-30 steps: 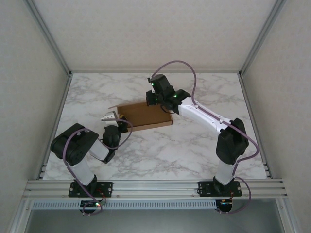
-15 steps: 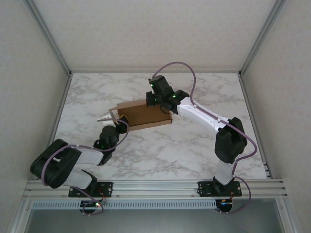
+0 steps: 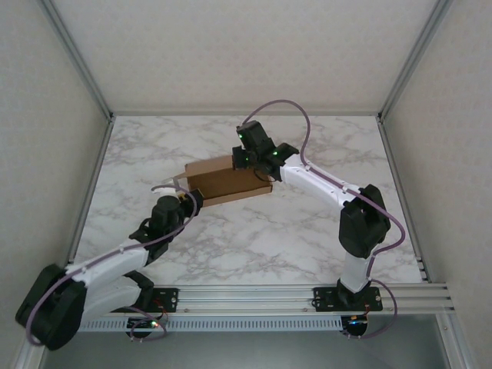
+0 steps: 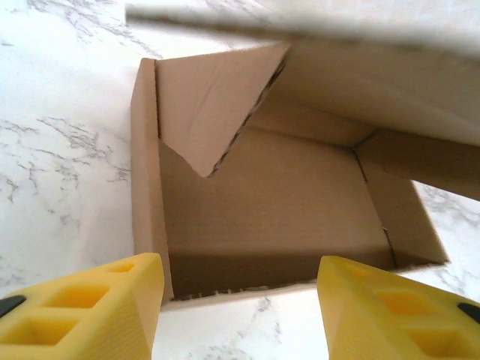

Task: Fold the paper box

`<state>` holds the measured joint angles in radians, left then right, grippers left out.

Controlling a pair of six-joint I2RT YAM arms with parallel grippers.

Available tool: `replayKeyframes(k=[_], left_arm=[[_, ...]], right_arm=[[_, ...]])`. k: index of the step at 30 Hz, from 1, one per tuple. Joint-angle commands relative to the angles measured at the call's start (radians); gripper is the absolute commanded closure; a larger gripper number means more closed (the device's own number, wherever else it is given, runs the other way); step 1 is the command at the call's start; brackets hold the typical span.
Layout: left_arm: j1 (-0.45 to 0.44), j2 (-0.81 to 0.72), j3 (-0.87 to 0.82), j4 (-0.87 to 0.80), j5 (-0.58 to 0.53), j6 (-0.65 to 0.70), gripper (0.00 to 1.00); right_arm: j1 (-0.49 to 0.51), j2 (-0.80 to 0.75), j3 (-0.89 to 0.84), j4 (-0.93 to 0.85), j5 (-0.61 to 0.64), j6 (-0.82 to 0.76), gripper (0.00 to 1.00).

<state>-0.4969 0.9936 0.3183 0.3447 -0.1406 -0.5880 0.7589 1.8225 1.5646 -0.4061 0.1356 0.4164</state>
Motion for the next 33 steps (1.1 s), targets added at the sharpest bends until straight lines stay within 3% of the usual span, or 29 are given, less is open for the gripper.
replayKeyframes(k=[1, 6, 9, 14, 19, 23, 28, 33], left_arm=[[-0.008, -0.127, 0.054, -0.275, 0.042, 0.062, 0.45], [-0.025, -0.273, 0.097, -0.384, 0.056, 0.029, 0.45], [-0.025, -0.282, 0.159, -0.462, 0.063, -0.006, 0.48], [-0.025, -0.294, 0.218, -0.548, 0.064, 0.007, 0.64], [-0.025, -0.301, 0.192, -0.544, -0.021, -0.036, 0.62], [-0.009, -0.270, 0.188, -0.516, -0.057, -0.067, 0.53], [0.084, -0.173, 0.216, -0.457, 0.051, -0.081, 0.51], [0.236, -0.034, 0.237, -0.373, 0.208, -0.079, 0.50]], right_arm=[[-0.007, -0.002, -0.030, 0.006, -0.002, 0.025, 1.00], [-0.007, -0.001, -0.040, 0.004, -0.012, 0.032, 1.00], [-0.007, -0.008, -0.058, 0.006, -0.010, 0.034, 1.00], [-0.007, -0.006, -0.097, 0.016, -0.018, 0.028, 1.00], [-0.007, 0.011, -0.170, 0.040, -0.030, 0.026, 1.00], [-0.007, 0.037, -0.216, 0.059, -0.058, 0.025, 1.00], [-0.007, 0.069, -0.227, 0.053, -0.110, 0.004, 1.00], [-0.066, 0.011, -0.211, 0.047, -0.163, -0.032, 0.96]])
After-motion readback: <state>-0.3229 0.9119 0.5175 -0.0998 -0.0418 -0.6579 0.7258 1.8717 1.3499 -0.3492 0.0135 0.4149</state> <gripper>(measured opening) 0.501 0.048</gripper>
